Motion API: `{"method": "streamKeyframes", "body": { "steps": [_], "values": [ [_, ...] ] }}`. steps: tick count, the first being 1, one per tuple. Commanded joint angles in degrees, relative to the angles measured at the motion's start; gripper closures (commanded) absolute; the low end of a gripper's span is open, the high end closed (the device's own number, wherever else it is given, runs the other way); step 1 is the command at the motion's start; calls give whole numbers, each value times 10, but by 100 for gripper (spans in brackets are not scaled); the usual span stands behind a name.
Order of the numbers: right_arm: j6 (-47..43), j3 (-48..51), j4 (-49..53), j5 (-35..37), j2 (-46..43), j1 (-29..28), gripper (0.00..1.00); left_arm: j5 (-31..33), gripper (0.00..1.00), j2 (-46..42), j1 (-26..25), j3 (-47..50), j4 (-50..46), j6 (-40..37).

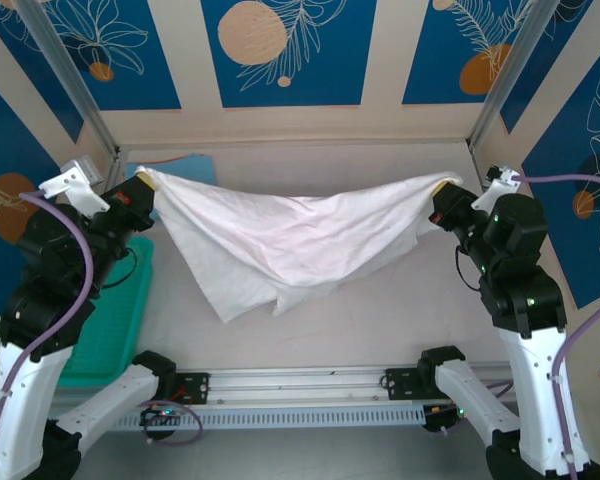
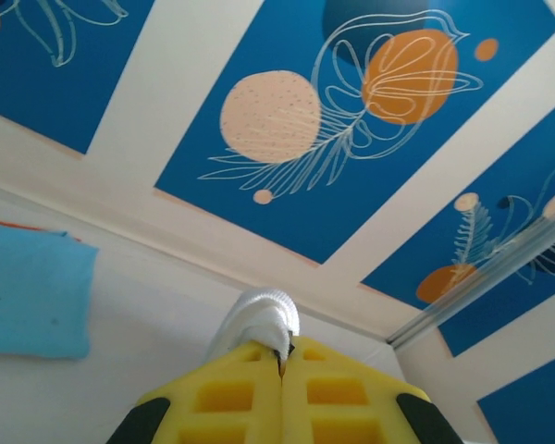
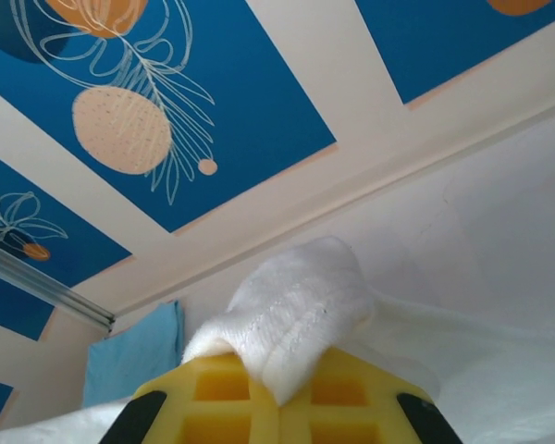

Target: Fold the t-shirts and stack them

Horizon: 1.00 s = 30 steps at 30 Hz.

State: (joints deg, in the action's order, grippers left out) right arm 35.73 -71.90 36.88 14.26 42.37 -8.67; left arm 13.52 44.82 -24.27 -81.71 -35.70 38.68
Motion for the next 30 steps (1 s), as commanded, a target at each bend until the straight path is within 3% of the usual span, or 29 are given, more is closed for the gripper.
{"method": "streamKeyframes", "body": {
  "steps": [1, 9, 17, 22, 27, 30],
  "values": [
    [-24, -12, -31, -12, -32, -2, 100, -20, 100, -6, -2, -36, 32, 4],
    [-5, -34, 31, 30, -10, -2, 100, -5, 100, 28, -2, -49, -12, 27],
    [-10, 5, 28, -18, -66, -2, 100, -80, 100, 30, -2, -14, 4, 33],
    [-1, 1, 36, -16, -75, -2, 100, -60, 100, 28, -2, -21, -20, 38],
    [-1, -40, 68, 44, 20, -1, 100, -13, 100, 117, 4, -82, -68, 50],
    [-17, -82, 107, 80, 139, 1, 100, -51, 100, 226, 28, -122, -89, 73]
  ]
}}
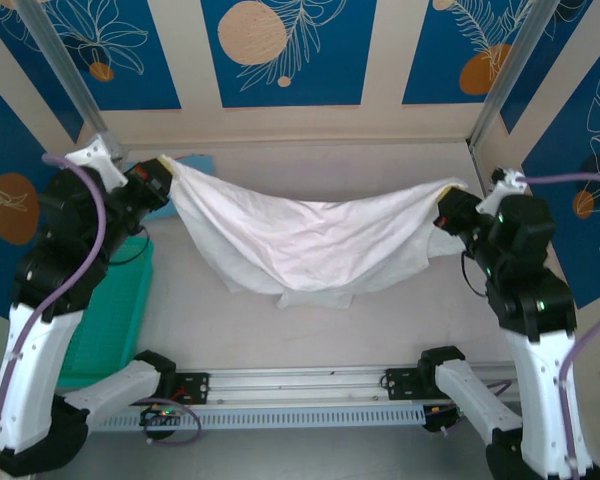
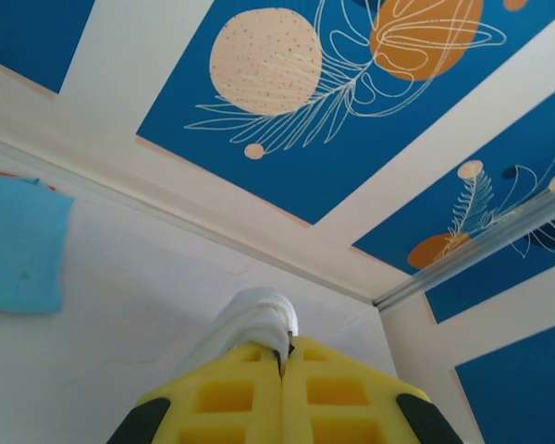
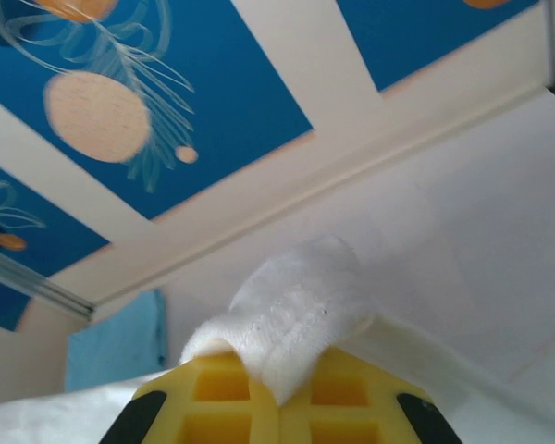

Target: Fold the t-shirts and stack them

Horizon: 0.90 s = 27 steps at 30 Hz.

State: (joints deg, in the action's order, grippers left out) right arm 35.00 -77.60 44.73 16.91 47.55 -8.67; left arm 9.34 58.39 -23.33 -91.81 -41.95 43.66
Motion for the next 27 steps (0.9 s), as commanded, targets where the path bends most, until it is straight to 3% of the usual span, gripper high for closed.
{"method": "streamKeyframes", "body": {
  "steps": [1, 5, 8, 9, 10, 11, 13, 14, 15, 16, 17, 20, 23, 27],
  "values": [
    [-14, -31, 32, 64, 124, 3, 100, -17, 100, 127, 26, -28, -25, 31],
    [-11, -25, 12, 81, 286, 52, 100, -31, 100, 327, 65, -87, -33, 69],
    [11, -42, 23, 44, 425, 106, 100, -25, 100, 514, 77, -224, -108, 75],
    [16, -48, 22, 21, 462, 123, 100, -17, 96, 578, 77, -293, -137, 63],
    [19, -54, 18, 0, 495, 135, 97, -10, 74, 628, 77, -356, -165, 53],
    [25, -63, 22, -24, 522, 148, 81, -13, 58, 678, 77, -428, -201, 48],
    [26, -70, 28, -58, 534, 156, 59, -41, 51, 744, 72, -547, -251, 25],
    [25, -61, 21, -55, 518, 151, 42, -35, 39, 754, 63, -572, -264, 16],
    [26, -47, 15, -48, 498, 145, 23, -24, 22, 744, 52, -562, -261, 4],
    [26, -32, 9, -48, 476, 141, 18, -10, 7, 725, 41, -535, -252, -5],
    [25, -7, 2, -58, 447, 137, 17, 7, 0, 695, 29, -485, -237, -8],
    [35, 107, -49, -119, 327, 108, 19, 7, 1, 554, -7, -222, -94, 3],
    [58, 226, -90, -156, 198, 31, 24, -3, 3, 442, -50, 3, 27, 31],
    [120, 354, -116, -185, 108, -122, 38, -50, 14, 402, -87, 157, 84, 41]
  ]
}}
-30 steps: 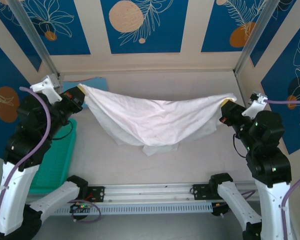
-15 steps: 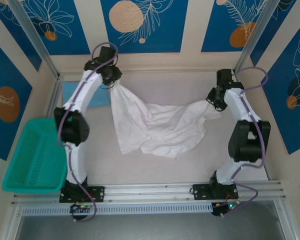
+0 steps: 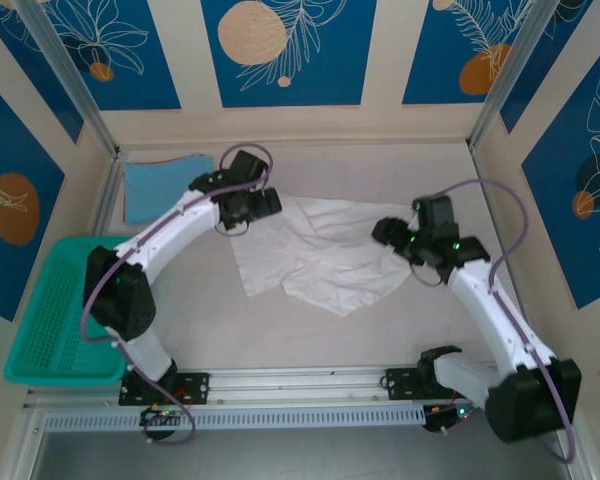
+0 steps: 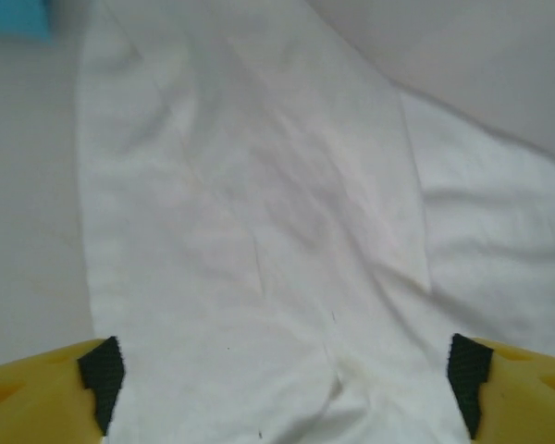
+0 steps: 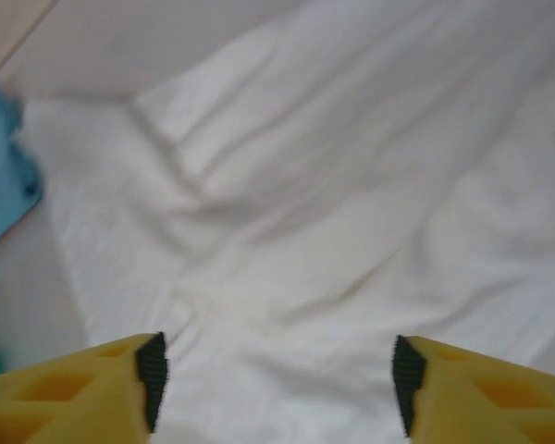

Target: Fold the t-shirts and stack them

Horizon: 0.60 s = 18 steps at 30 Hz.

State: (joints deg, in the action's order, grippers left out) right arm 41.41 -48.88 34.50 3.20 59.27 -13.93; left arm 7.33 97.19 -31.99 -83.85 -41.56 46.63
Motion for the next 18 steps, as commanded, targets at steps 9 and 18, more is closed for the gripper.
{"method": "streamKeyframes", "body": {
  "steps": [9, 18],
  "values": [
    [137, 93, -7, 67, 130, -293, 54, -24, 27, -13, -45, 267, 134, -20],
    [149, 14, 37, 150, 275, -340, 50, -18, 41, -3, -46, 320, 160, -24]
  ]
}}
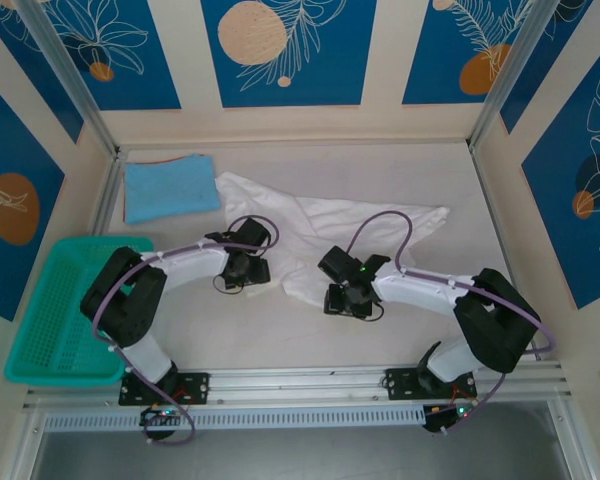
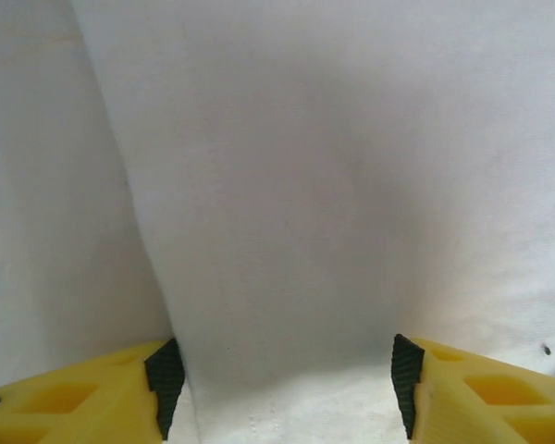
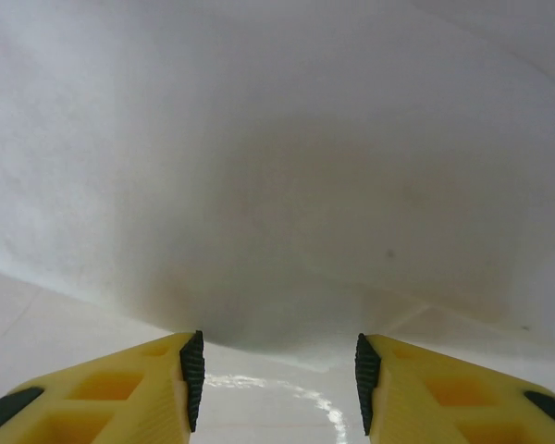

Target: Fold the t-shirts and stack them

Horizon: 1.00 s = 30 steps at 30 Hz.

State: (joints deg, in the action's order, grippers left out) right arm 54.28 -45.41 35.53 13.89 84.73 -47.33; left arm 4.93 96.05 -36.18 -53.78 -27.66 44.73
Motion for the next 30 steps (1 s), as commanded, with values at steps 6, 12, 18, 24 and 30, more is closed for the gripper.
{"method": "streamKeyframes", "body": {
  "steps": [6, 12, 18, 24, 30],
  "values": [
    [29, -19, 16, 55, 52, -6, 73, 25, 68, 12, -4, 27, 23, -11],
    [23, -14, 15, 49, 25, -3, 100, 50, 96, 8, -3, 25, 8, -9],
    [16, -22, 18, -44, -128, 2, 100, 71, 100, -21, -3, 17, -44, -28],
    [13, -134, 109, -41, -261, 55, 100, 53, 100, -59, -4, 42, -62, -63],
    [-2, -257, 122, -52, -248, 195, 100, 70, 100, -101, -3, 86, -63, -88]
  ]
}}
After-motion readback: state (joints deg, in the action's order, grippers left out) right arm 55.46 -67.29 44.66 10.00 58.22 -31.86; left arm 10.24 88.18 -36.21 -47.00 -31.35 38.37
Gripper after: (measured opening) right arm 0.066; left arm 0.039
